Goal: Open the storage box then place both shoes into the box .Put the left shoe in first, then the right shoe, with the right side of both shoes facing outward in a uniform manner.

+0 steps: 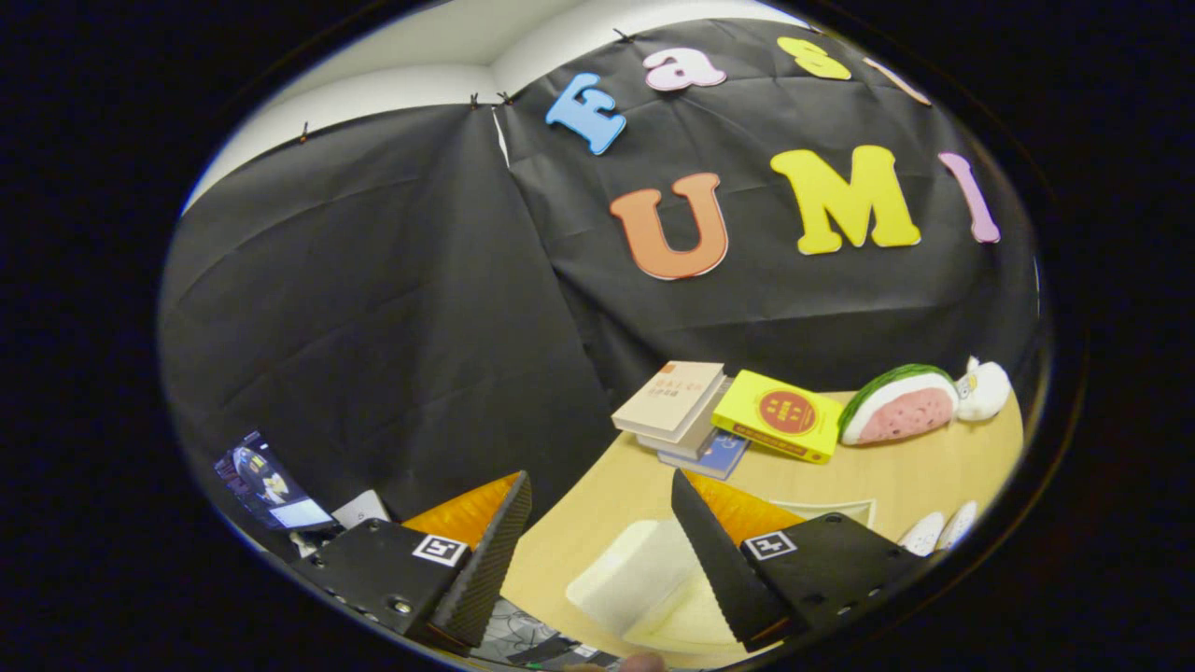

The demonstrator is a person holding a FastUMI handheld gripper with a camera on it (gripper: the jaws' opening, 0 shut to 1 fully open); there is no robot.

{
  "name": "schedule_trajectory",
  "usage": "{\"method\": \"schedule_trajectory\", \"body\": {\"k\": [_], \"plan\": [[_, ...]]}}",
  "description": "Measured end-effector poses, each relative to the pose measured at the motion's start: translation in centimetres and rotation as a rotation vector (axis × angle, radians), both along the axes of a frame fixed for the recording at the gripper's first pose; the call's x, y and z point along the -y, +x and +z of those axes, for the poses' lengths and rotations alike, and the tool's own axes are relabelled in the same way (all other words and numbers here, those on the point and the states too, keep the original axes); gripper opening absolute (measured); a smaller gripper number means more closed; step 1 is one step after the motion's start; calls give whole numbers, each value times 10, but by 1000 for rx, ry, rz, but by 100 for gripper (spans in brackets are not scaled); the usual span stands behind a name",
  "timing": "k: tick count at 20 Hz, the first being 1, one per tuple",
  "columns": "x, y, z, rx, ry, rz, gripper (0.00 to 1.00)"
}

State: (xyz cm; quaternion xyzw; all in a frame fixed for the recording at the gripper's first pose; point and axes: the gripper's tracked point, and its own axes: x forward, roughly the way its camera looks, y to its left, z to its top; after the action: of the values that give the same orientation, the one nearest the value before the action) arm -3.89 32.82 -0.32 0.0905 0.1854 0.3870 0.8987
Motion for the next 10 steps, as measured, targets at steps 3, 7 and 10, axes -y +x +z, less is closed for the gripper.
{"method": "schedule_trajectory", "body": {"k": [3, 7, 10], "plan": [[51, 15, -3, 50, -25, -83, 95], [136, 35, -13, 81, -53, -209, 96], [201, 49, -28, 85, -75, -293, 96]]}}
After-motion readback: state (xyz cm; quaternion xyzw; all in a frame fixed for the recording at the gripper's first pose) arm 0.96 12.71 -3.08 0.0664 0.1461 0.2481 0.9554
